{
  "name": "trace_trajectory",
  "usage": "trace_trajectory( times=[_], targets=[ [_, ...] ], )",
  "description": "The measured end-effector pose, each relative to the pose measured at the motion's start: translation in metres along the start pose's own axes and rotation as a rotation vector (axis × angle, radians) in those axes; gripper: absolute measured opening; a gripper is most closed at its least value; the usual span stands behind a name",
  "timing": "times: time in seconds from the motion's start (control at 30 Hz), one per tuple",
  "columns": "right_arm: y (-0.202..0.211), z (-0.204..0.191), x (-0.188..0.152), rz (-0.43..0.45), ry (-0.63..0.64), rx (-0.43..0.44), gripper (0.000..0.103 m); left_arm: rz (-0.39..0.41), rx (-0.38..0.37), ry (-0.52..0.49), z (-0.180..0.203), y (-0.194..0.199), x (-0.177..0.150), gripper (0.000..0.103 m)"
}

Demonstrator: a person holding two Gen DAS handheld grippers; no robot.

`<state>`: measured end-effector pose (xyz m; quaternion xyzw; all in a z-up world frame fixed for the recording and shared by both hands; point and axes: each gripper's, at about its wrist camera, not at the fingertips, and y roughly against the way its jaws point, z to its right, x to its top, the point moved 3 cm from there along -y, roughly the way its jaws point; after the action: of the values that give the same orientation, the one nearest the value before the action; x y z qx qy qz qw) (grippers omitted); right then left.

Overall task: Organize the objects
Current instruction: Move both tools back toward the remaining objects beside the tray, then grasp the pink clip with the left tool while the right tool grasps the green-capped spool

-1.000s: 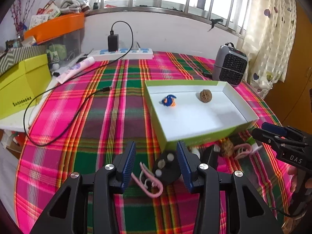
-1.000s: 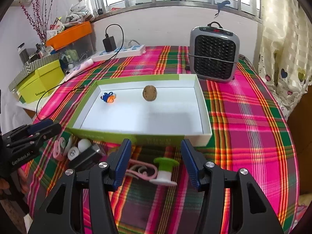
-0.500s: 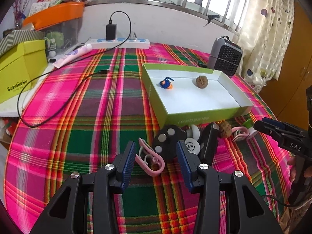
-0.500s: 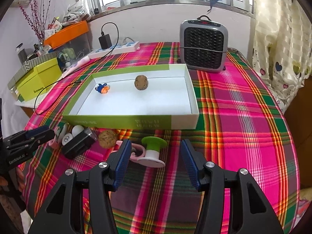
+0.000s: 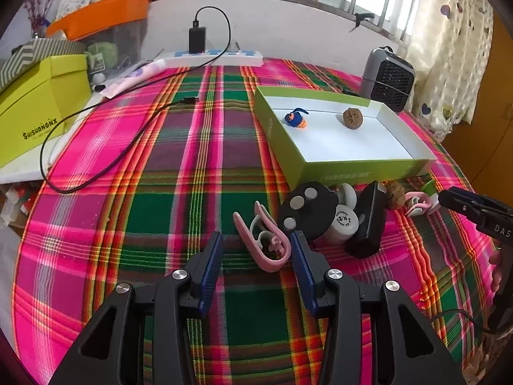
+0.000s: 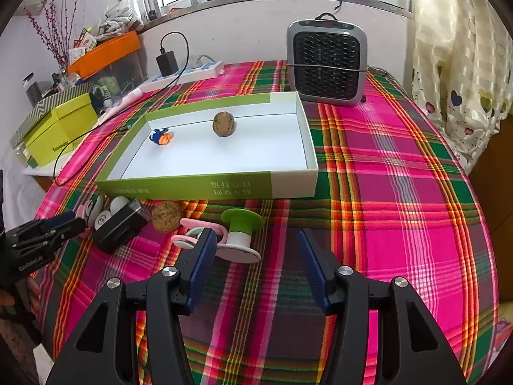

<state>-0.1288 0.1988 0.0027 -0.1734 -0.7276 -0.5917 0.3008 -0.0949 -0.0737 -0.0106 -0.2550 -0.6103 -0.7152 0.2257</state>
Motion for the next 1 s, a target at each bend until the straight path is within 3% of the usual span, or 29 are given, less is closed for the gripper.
trace_trajectory(
  times=[0.4,1.0],
  targets=[
    [-0.003,-0.003,-0.002,-0.012,0.018,0.01,0.054,-0.018,0.069,0.008,-0.011,-0.005,-0.001,0.042],
    [-0.016,0.014,0.005,-0.026,-0.039,-0.033,0.054,-0.014,0.091,0.021,-0.012,-0.013,0.006,0.042]
  ],
)
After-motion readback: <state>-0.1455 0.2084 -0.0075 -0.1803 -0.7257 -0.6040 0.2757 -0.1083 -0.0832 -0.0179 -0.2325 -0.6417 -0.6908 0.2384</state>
